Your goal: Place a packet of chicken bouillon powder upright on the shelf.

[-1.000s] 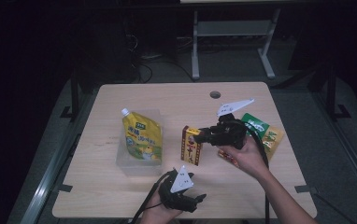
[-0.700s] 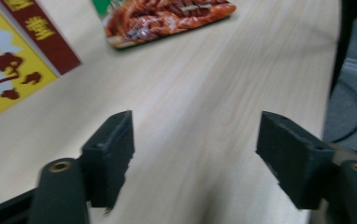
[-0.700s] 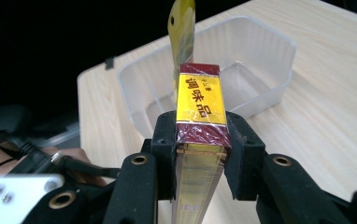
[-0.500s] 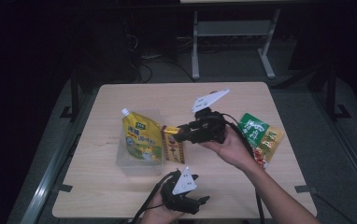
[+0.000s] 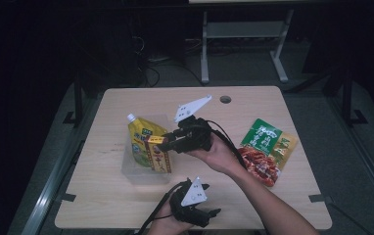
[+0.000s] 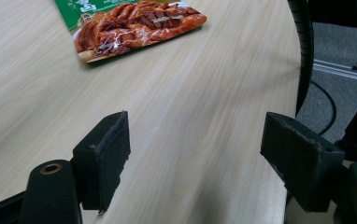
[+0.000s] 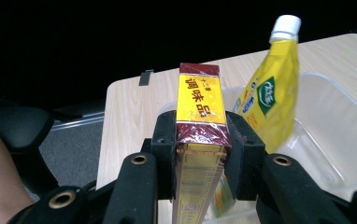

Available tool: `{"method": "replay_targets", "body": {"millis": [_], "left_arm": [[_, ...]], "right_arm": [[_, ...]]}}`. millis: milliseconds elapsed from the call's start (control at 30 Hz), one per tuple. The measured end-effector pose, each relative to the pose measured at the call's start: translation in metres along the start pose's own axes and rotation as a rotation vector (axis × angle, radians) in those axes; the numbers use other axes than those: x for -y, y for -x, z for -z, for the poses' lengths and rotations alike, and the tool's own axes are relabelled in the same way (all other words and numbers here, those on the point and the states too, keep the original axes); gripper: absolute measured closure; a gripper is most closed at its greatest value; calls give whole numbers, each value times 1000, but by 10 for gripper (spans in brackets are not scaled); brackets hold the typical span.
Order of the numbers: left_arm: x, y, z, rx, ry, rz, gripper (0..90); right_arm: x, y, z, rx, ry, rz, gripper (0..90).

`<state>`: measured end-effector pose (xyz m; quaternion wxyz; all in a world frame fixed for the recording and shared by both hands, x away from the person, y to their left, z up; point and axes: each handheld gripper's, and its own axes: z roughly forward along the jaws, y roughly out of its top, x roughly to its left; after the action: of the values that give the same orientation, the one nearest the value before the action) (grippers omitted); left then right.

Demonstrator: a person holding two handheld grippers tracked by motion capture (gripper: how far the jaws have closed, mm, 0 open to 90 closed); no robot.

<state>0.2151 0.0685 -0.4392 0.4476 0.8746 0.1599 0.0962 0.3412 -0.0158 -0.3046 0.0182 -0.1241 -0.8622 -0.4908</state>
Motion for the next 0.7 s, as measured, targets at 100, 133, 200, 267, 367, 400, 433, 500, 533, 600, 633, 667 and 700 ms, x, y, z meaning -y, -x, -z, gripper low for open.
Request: {"method": "replay_targets", "body": {"millis": [100,133,200,267,367,400,433,500,533,600,633,667,700], "left_arm": [[1,1,-1,1,2,12,234],[2,2,-1,3,2,13,234],[3,1,-1,5,-10,5,233],[3,2,-1,5,3,14,232],[3,2,0,6,-1,11,232],[3,2,0,5,-3,11,232],[3,2,0,7,-4,12,231],[3,1,0,8,-7,3,231],[3,0,1,8,-10,-1,231],[3,1,1,11,0,13,231],[3,0,1,11,0,7,231],[3,0,1,11,-1,7,230],[4,0,1,14,4,14,230]], "right_arm": [[-1,1,-9,-11,-4,22,674],[-2,1,-11,-14,-8,18,674],[-2,2,-16,-16,-10,35,674],[-3,3,-20,-23,-7,39,674],[-3,5,-25,-33,-13,40,673],[-3,6,-27,-33,-17,42,673],[-3,6,-28,-37,-18,43,673],[-2,8,-31,-44,-18,41,673],[-2,8,-33,-42,-21,42,673],[-2,9,-37,-45,-28,47,673],[-1,9,-40,-45,-34,50,672],[0,10,-42,-48,-32,50,672],[1,10,-44,-49,-32,44,672]]}}
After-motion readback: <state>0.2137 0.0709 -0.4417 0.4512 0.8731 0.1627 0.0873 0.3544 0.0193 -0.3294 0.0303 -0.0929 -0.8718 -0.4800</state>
